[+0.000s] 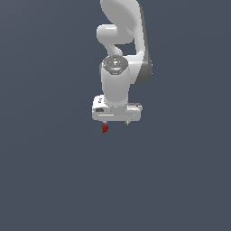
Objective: Pick up the object and move it to a goal position.
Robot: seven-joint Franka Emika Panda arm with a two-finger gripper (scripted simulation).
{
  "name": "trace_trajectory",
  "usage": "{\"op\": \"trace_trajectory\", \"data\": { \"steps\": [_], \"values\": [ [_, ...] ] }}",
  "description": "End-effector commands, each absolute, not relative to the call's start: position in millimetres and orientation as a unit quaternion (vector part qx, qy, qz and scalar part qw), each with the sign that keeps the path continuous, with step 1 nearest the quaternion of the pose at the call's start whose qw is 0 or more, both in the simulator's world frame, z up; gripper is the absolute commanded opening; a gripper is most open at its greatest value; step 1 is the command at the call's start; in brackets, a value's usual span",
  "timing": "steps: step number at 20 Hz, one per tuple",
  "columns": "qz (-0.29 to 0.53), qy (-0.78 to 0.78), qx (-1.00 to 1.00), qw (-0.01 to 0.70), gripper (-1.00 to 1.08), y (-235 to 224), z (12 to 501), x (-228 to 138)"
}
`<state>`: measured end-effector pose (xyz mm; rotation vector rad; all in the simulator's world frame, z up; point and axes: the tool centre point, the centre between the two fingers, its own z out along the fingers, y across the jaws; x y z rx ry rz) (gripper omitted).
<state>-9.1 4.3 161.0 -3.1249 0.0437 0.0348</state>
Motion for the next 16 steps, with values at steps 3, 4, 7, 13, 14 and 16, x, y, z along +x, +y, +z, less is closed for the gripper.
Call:
{"op": "trace_trajectory", "data": {
  "steps": [3, 4, 7, 13, 14, 16],
  "values": [
    [0.011, 0.013, -1.0, 0.007, 1.0, 4, 162, -9],
    [0.011, 0.012, -1.0, 0.007, 1.0, 3, 163, -9],
    [0.01, 0.007, -1.0, 0.003, 1.0, 0, 168, -9],
    [0.01, 0.008, -1.0, -0.001, 1.0, -2, 173, -8],
    [0.01, 0.008, -1.0, -0.001, 1.0, -2, 172, -8],
    [0.01, 0.005, -1.0, -0.001, 1.0, -3, 172, -8]
  ]
}}
